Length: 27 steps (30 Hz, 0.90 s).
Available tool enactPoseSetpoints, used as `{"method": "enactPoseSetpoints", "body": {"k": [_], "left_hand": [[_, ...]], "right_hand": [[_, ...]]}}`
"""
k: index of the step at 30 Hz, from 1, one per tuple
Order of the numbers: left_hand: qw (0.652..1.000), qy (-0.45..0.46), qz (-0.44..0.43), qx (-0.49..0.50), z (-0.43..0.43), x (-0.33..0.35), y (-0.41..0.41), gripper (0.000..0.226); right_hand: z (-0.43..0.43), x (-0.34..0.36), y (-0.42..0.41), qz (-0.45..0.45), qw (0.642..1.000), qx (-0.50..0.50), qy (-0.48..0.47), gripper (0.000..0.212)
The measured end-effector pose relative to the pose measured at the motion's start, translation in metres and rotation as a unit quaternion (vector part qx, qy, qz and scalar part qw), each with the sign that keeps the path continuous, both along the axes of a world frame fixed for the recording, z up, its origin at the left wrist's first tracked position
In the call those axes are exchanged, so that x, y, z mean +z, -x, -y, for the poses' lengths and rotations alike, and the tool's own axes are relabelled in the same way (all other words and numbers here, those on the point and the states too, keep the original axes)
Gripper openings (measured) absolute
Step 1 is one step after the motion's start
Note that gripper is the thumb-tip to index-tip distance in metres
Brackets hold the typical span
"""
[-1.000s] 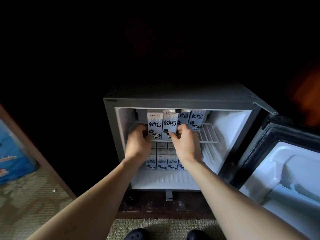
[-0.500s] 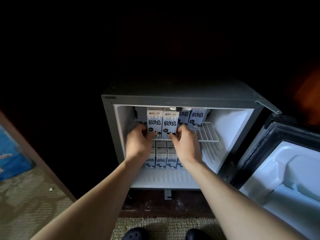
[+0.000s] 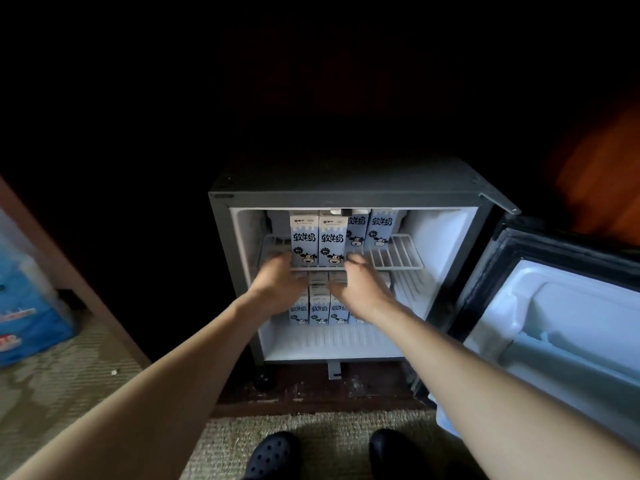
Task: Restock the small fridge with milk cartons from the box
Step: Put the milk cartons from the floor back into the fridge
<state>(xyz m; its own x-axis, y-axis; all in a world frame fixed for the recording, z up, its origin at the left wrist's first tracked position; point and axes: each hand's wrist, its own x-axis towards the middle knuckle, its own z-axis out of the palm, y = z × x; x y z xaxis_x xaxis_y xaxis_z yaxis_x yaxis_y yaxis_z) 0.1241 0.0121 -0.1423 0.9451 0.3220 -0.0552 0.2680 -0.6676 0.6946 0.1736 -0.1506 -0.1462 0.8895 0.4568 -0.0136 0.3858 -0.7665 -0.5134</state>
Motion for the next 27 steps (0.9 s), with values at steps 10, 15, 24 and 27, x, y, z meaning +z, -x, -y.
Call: {"method": "enactPoseSetpoints", "body": {"k": [10, 15, 24, 27], "left_hand": [[0.924, -0.298, -0.128, -0.203, 0.037, 0.061, 0.118, 0.062], [0.913, -0.327, -0.027, -0.243, 0.093, 0.101, 0.155, 0.061], [0.88, -0.291, 0.109, -0.36, 0.26, 0.133, 0.185, 0.057], [0.873, -0.264, 0.125, -0.39, 0.319, 0.125, 0.191, 0.055]], "right_hand": [[0.082, 0.071, 0.101, -0.062, 0.973, 0.152, 0.161, 0.062], [0.157, 0.123, 0.16, -0.011, 0.986, 0.118, 0.121, 0.068], [0.334, 0.16, 0.261, 0.045, 0.996, -0.073, 0.001, 0.052], [0.384, 0.145, 0.291, 0.035, 0.992, -0.122, -0.006, 0.054]]}}
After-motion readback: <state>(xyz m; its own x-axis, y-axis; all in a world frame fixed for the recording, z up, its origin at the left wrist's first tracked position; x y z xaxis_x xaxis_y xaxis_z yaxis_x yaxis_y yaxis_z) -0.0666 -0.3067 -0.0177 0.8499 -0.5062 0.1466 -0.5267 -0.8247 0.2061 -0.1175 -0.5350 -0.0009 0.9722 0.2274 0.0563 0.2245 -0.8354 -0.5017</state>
